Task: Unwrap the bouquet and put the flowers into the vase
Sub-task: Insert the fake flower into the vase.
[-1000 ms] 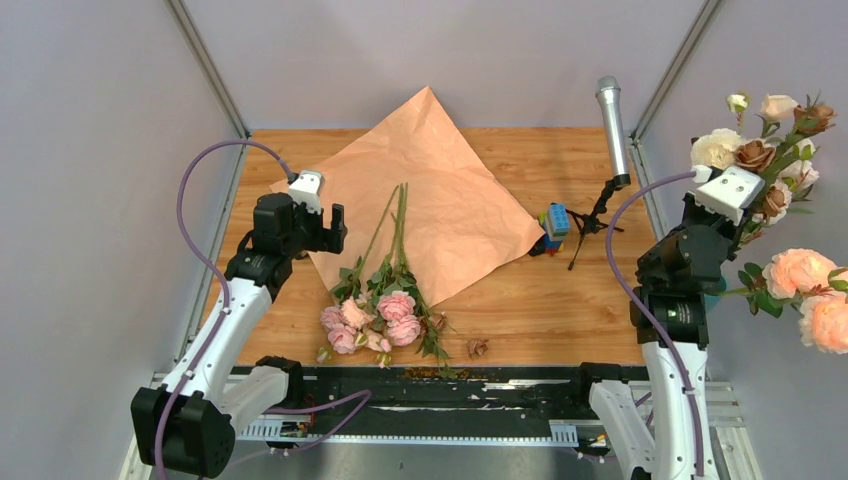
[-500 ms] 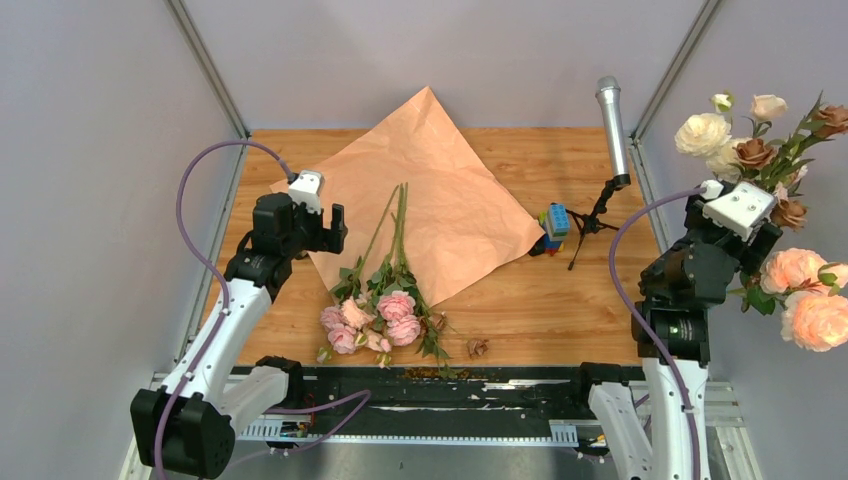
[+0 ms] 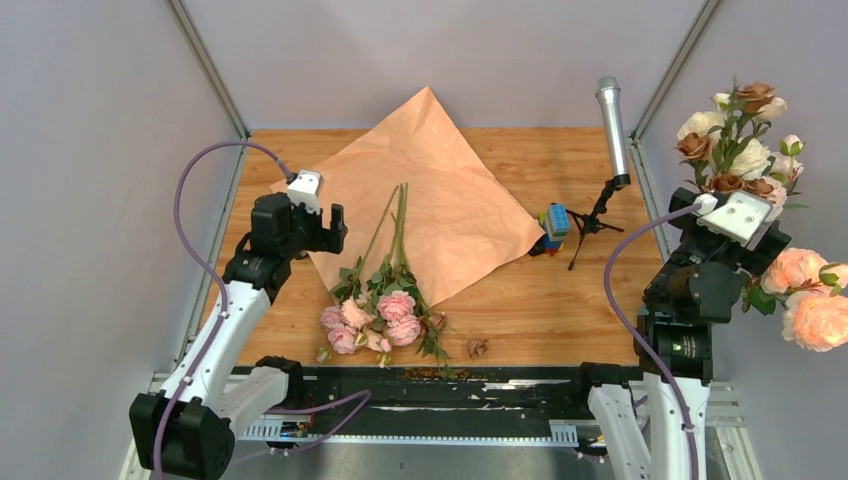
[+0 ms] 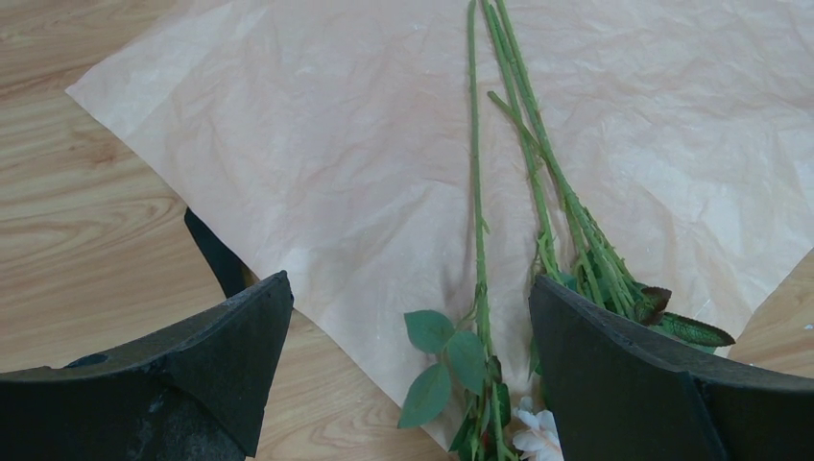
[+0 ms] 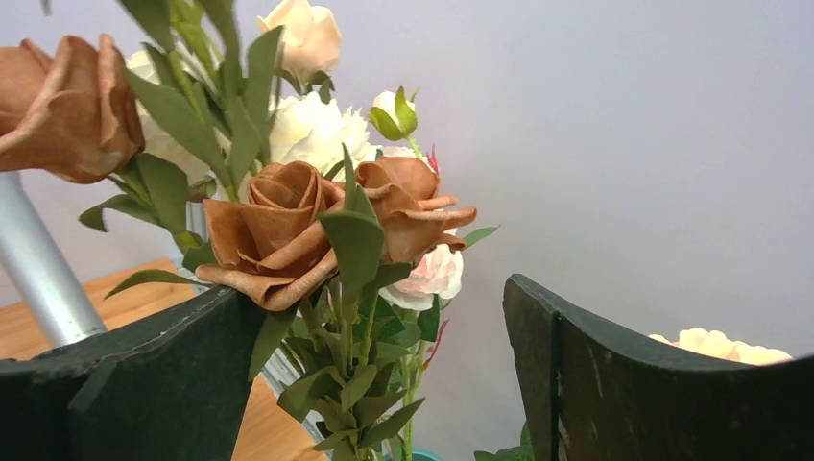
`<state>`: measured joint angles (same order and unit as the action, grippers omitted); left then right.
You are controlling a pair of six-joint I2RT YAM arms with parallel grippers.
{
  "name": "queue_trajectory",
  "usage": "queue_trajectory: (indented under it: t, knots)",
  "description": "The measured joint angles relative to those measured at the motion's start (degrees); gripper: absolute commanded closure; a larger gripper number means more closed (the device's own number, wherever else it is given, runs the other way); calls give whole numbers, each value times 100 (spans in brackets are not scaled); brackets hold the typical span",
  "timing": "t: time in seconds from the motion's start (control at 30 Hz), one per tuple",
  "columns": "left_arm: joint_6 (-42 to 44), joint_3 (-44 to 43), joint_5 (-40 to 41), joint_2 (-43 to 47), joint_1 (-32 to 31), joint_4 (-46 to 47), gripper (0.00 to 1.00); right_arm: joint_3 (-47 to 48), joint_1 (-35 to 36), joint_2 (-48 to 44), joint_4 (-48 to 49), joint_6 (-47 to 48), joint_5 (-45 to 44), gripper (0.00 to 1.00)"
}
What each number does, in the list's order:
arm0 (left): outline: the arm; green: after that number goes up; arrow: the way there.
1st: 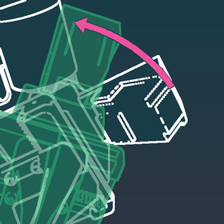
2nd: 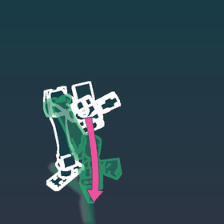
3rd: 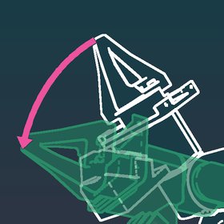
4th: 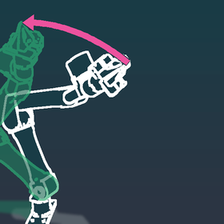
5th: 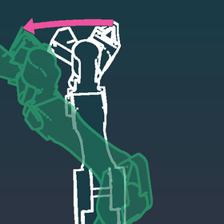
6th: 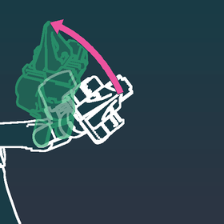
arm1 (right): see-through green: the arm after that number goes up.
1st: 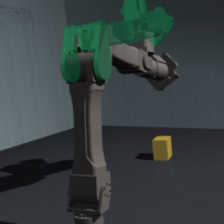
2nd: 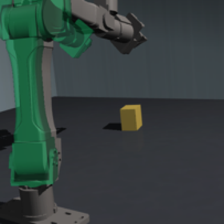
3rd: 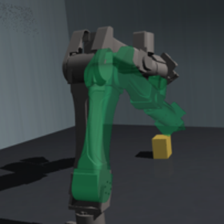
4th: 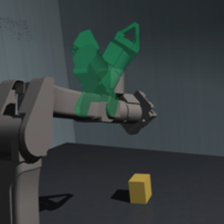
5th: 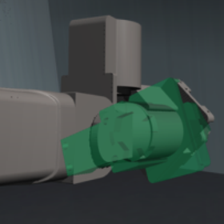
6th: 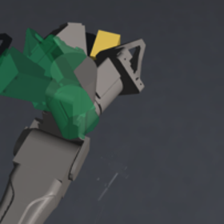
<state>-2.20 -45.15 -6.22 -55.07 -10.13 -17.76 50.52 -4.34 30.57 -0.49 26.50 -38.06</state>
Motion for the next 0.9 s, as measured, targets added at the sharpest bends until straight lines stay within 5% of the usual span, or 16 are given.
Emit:
queue_trajectory:
  t: [0.47, 0.73, 0.9]
  knots:
    - [-11, 0, -101, 83, 0, -2, 0, 120, 0, 17, -389, -284, 251, 6]
    - [-48, 0, -164, 118, 0, -2, 0, 173, 0, 544, -651, -590, -555, 17]
    - [-52, 0, -214, 140, 0, -2, 0, 173, 0, 605, -660, -741, -852, 15]
